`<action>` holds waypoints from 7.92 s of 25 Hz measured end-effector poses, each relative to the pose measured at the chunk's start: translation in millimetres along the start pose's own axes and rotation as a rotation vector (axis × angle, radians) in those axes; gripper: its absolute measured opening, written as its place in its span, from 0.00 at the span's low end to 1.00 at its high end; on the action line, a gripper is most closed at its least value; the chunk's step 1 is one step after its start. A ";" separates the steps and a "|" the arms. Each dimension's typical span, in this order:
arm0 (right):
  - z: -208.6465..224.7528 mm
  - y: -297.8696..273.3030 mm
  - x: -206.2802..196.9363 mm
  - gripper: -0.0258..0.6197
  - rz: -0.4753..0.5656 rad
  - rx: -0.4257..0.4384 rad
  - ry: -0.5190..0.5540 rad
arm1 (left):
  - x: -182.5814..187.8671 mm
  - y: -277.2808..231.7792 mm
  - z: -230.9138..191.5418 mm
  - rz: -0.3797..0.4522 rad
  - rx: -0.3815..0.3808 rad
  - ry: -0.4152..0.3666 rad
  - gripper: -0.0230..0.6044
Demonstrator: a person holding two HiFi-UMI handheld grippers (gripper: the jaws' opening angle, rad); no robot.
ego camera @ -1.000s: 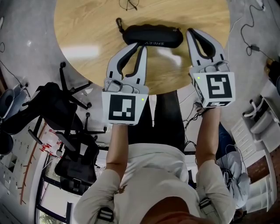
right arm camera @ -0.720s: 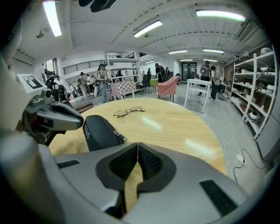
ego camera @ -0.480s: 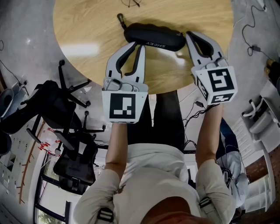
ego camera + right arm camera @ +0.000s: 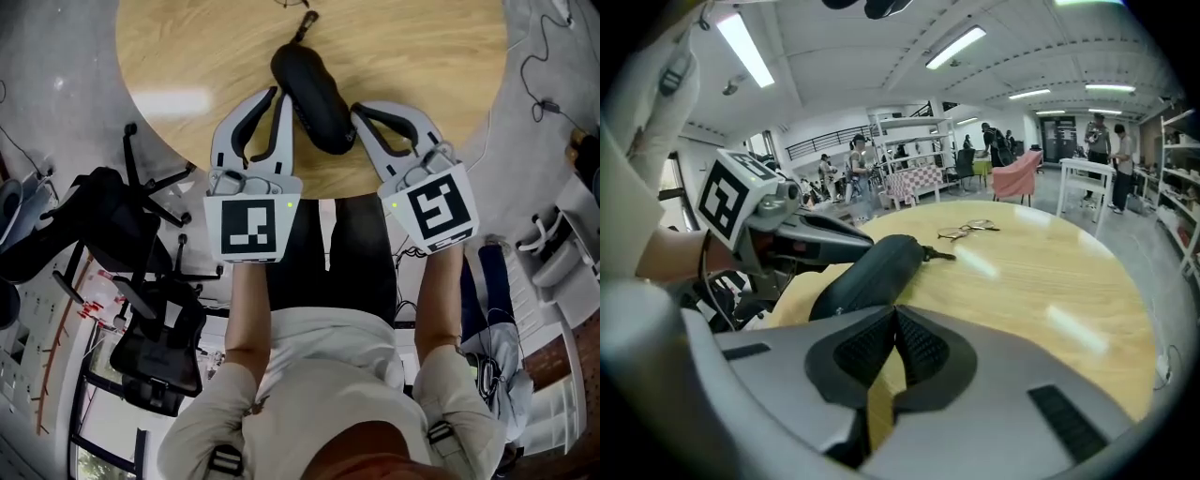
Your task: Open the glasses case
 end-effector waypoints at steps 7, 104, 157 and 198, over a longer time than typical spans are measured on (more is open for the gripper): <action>-27.7 -25.2 25.4 0.07 0.017 0.103 0.056 | -1.4 9.6 -22.0 0.019 0.035 0.043 0.08; -29.4 -19.8 130.6 0.19 0.222 0.220 0.097 | 0.2 28.8 -17.2 0.034 0.061 -0.122 0.47; -17.4 -34.9 121.9 0.30 0.087 0.110 0.212 | -9.3 31.1 -17.0 0.022 0.021 -0.113 0.46; 17.5 -46.3 120.8 0.29 0.140 -0.034 0.144 | -15.5 27.8 -21.6 0.046 -0.015 -0.074 0.46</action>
Point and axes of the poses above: the fingertips, and each gripper's own axes: y backward along the fingers, z to its right, x out of its top, the point moved 1 cm from there along y, backward along the fingers, and after that the axes turned 7 degrees about y, right-handed, at the moved point
